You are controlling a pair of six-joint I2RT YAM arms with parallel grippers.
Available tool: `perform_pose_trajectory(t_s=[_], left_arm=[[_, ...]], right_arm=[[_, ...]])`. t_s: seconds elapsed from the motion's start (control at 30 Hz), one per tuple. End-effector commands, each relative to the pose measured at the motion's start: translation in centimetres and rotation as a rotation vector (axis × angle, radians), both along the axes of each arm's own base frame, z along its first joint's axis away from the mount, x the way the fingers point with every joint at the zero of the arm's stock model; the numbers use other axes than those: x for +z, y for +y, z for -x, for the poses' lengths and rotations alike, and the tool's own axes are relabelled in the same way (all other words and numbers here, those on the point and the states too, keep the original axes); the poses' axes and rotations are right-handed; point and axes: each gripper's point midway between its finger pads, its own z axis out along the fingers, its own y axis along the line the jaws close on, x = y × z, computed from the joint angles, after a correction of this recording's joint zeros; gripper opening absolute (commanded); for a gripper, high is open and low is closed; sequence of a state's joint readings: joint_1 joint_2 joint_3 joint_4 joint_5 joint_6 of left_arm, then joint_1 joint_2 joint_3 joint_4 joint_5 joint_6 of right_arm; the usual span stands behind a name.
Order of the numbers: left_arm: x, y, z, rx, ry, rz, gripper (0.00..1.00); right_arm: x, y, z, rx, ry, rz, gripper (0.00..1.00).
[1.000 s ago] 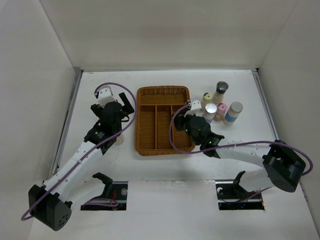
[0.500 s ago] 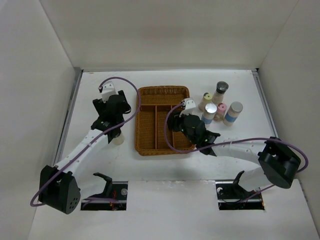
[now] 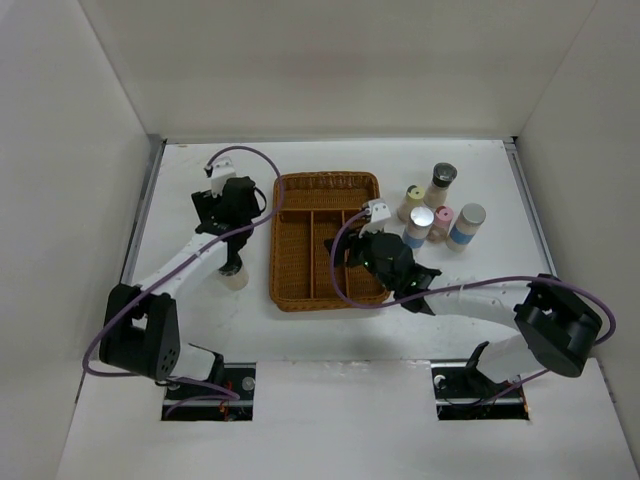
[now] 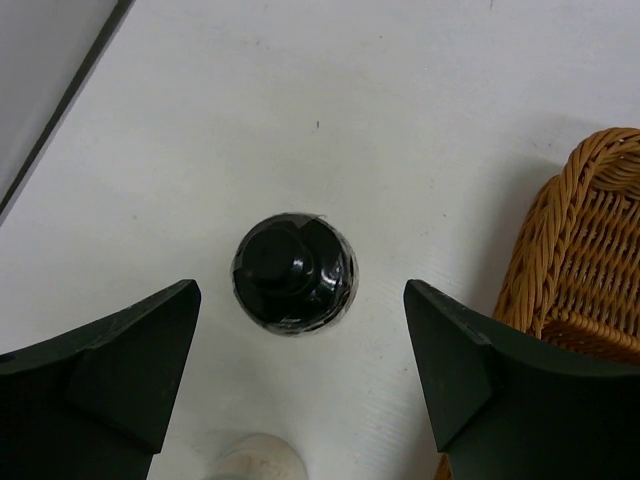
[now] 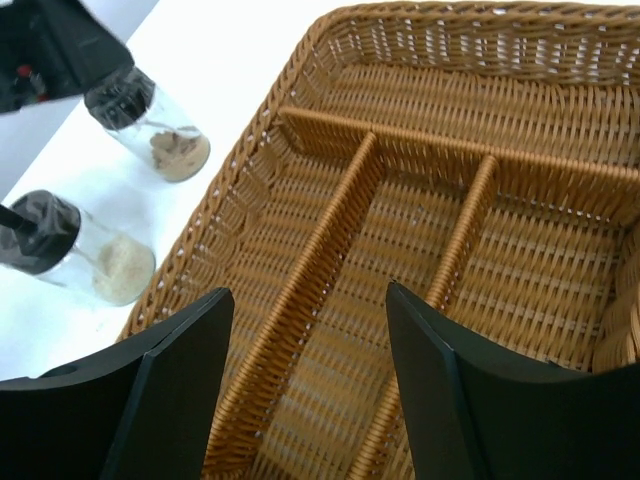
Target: Organize the condiment bottles
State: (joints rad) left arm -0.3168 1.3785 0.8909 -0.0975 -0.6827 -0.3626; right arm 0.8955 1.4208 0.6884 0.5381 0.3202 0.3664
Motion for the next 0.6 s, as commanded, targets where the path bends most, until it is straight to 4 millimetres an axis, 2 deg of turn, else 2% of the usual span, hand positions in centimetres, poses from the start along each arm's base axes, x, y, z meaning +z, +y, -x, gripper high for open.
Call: perform_pose_trajectory(t_s=[0.0, 0.1, 0.37, 0.53, 0.57], left_arm=[[1.6, 0.0, -2.4, 0.002, -0.066, 0.055, 0.83], [0.5, -0.1, -3.0, 0.001, -0.053, 0.118, 0.83], [-1.5, 0.4, -3.6, 0.024, -0.012, 0.116, 0.81], [-2.5, 1.4, -3.9, 0.053, -0.002, 0.116, 0.67], [-2.6, 1.7, -3.9, 0.063, -0.003, 0.117, 0.61]], right_arm=[[2.9, 0.2, -0.1, 0.020, -0.061, -0.101, 0.70], [2.9, 0.4, 0.0, 0.035, -0.061, -0.107, 0.74], [2.4, 0.4, -0.2, 0.037, -0.059, -0.097, 0.78], [2.3, -0.1, -0.5, 0.026, -0.060, -0.093, 0.78], [2.4, -0.3, -0.5, 0.023, -0.062, -0.095, 0.78]])
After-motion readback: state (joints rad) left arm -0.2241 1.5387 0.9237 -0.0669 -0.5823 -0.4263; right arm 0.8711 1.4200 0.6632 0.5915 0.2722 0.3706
